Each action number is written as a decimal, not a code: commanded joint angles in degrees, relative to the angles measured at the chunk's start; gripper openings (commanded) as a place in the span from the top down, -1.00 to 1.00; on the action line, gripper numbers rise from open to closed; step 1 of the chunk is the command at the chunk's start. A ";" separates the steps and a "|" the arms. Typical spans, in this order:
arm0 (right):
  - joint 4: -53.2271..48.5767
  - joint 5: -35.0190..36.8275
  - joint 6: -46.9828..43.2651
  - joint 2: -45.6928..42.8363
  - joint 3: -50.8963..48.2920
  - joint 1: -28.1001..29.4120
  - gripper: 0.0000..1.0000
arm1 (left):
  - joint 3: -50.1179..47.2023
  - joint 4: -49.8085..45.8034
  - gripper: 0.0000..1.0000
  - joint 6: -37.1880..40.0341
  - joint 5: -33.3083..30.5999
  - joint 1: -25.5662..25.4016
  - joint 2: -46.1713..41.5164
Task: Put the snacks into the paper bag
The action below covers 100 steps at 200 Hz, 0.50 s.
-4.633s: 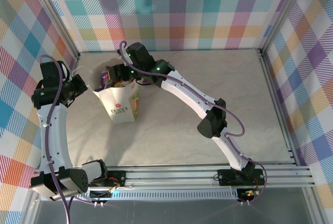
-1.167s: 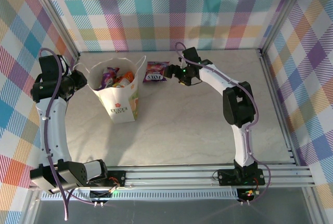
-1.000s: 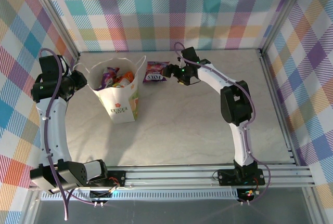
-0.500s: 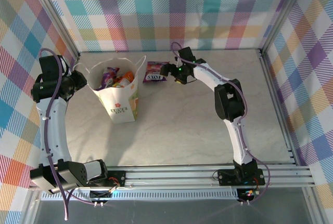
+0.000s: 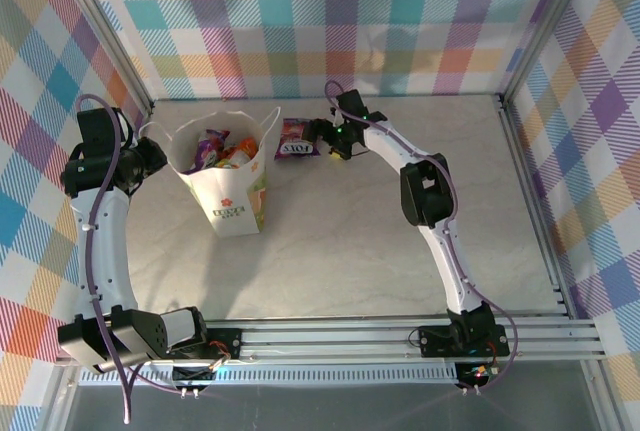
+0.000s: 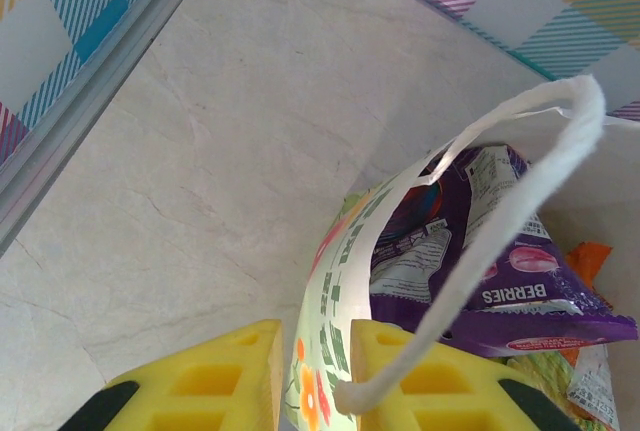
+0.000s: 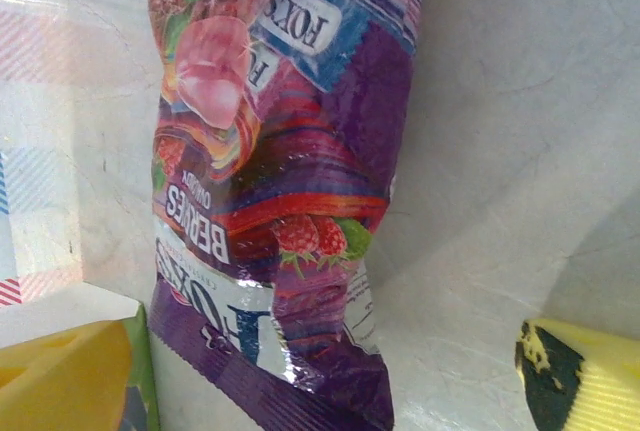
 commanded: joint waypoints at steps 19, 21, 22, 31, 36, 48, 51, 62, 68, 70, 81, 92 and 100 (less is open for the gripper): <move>-0.18 -2.50 1.98 3.26 4.46 -0.10 -0.97 | -0.75 1.45 0.51 0.59 -0.86 1.06 -0.15; -0.19 -2.60 2.07 3.32 4.63 -0.11 -0.97 | -0.81 1.47 0.51 0.59 -0.86 1.06 -0.15; -0.17 -2.69 2.13 3.37 4.76 -0.11 -0.97 | -0.86 1.50 0.51 0.59 -0.86 1.06 -0.15; -0.35 -2.94 2.27 3.81 5.35 0.04 -0.98 | -0.96 1.64 0.51 0.59 -0.89 1.06 -0.06; -0.40 -2.80 2.27 3.94 5.62 0.14 -0.97 | -1.02 1.69 0.51 0.59 -0.87 1.06 0.08; -0.66 -2.26 2.27 4.33 6.10 0.45 -0.97 | -1.12 1.85 0.51 0.56 -0.79 1.06 0.20; -0.71 -2.08 2.27 4.45 6.19 0.49 -0.97 | -1.08 1.81 0.51 0.58 -0.78 1.08 0.28; -0.89 -2.03 2.60 4.86 6.43 0.60 -0.97 | -1.06 1.88 0.51 0.54 -0.62 1.10 0.38; -0.90 -2.07 2.84 5.06 6.55 0.59 -0.97 | -1.09 1.90 0.51 0.57 -0.61 1.06 0.38; -0.90 -2.03 2.94 5.11 6.56 0.59 -0.98 | -1.09 1.89 0.51 0.59 -0.60 1.06 0.38; -0.70 -2.30 3.47 5.61 6.87 0.68 -0.97 | -1.12 1.96 0.51 0.59 -0.54 1.09 0.38; -0.34 -2.75 3.98 5.94 7.08 0.91 -0.95 | -1.25 1.98 0.51 0.59 -0.51 1.10 0.30; 0.06 -3.09 4.29 6.12 7.34 1.17 -0.94 | -1.35 2.06 0.51 0.55 -0.43 1.09 0.25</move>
